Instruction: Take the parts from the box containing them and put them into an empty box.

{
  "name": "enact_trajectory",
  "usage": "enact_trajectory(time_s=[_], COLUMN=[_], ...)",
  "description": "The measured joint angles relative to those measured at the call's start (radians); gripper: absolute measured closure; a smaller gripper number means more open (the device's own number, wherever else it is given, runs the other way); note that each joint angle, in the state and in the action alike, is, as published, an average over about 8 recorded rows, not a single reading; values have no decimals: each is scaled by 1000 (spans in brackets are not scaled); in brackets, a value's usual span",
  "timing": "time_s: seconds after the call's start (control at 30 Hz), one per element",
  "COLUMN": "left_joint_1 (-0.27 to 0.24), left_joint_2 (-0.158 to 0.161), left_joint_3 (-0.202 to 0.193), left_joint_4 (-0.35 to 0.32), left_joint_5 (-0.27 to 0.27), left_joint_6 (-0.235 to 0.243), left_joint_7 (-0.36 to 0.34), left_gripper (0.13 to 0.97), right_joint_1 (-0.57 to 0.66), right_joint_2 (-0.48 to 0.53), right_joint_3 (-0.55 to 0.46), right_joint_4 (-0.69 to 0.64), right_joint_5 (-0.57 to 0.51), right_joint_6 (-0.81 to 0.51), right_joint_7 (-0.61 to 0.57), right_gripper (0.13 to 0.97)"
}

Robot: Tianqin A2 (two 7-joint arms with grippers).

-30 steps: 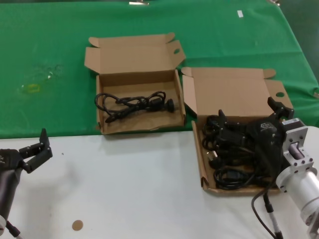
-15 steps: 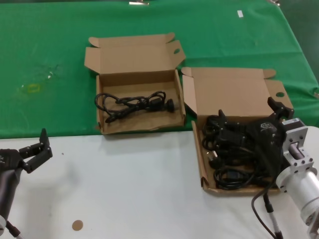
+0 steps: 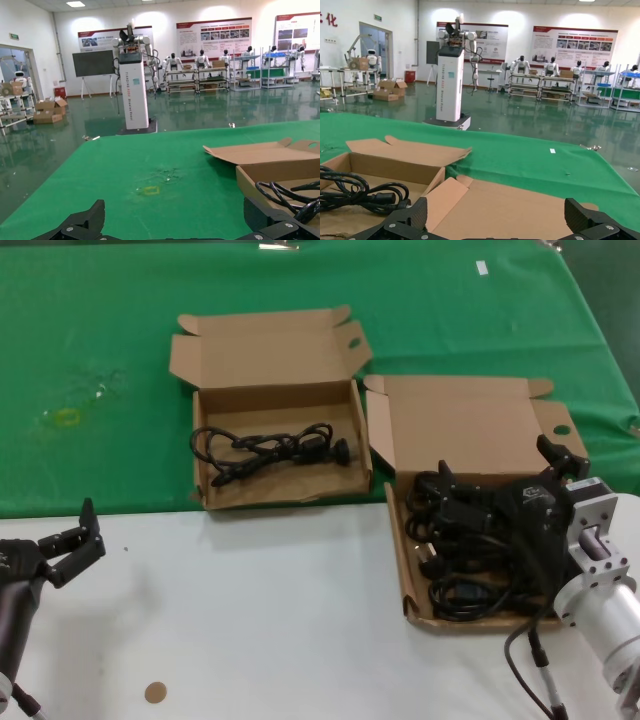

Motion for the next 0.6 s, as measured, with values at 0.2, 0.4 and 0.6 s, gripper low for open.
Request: enact_trajectory(time_s=[0.2,0.4,0.6], left_joint_1=[0,0,0], left_joint_2=[0,0,0], left_joint_3=[0,0,0], left_joint_4=[0,0,0], left_joint_5=[0,0,0], left_joint_6=[0,0,0], left_joint_7=[0,0,0], left_gripper=[132,132,132], right_joint_1=[0,0,0], right_joint_2=[0,0,0], right_joint_3=[0,0,0], right_joint_4=[0,0,0], right_joint_5=[0,0,0], right_joint_6=[0,0,0], right_joint_7=[0,0,0], right_gripper=[129,129,129])
